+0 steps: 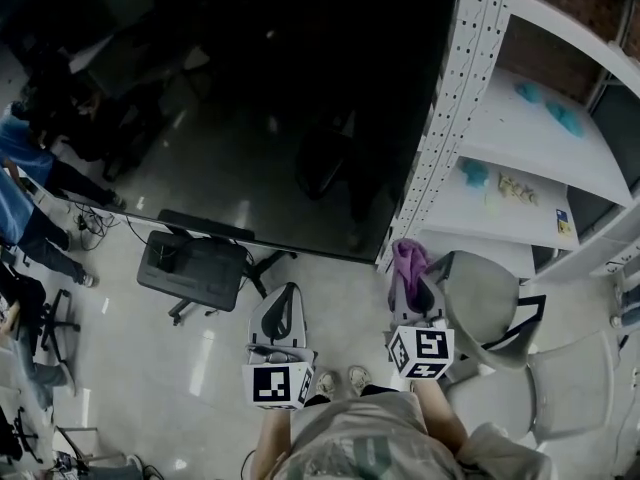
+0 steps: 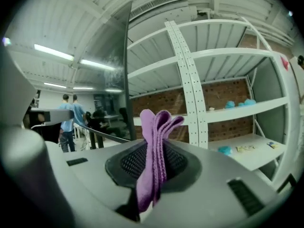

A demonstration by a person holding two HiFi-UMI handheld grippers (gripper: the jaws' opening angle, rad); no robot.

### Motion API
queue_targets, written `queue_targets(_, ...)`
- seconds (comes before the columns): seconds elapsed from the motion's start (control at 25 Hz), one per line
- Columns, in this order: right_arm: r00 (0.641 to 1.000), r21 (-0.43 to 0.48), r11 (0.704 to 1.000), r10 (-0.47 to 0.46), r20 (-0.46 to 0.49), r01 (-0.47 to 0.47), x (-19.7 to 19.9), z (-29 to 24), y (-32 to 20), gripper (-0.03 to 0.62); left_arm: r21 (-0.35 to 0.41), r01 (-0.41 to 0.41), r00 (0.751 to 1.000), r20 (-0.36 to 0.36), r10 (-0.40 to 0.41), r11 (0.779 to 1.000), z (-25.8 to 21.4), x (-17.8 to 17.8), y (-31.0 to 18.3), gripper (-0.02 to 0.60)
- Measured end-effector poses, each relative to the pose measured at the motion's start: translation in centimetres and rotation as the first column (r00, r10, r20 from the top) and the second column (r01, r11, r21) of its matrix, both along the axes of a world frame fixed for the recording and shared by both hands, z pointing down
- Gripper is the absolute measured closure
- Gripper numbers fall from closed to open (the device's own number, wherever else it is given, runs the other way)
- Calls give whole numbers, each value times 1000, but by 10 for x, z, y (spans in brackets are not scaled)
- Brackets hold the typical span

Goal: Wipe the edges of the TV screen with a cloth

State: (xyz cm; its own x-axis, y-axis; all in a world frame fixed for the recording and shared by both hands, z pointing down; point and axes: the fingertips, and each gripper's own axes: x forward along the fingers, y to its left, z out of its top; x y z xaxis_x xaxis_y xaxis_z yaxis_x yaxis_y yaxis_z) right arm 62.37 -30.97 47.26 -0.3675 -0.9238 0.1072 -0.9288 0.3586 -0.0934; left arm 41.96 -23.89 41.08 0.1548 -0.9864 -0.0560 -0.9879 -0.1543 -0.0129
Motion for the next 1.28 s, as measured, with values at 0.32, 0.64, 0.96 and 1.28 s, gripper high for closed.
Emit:
queue_targets(0.32, 990, 36, 990, -139, -5, 139, -49, -14, 3, 532, 13, -32, 999, -7, 33, 999, -5, 11, -8, 566)
queue_targets(0.64, 990, 50, 989, -140, -34, 142, -48, -18, -5, 533, -1, -42, 999, -13, 42, 999, 2, 11, -14, 566)
queue_targets(0.96, 987, 88, 983, -158, -39, 160, -48, -33, -7, 533, -38, 56, 997, -57, -58, 998, 2, -8, -25, 566)
queue_targets(1.28, 978, 244, 950, -168, -123, 194, -51, -98, -2, 531, -36, 60, 997, -42, -62, 998, -20, -9, -38, 566)
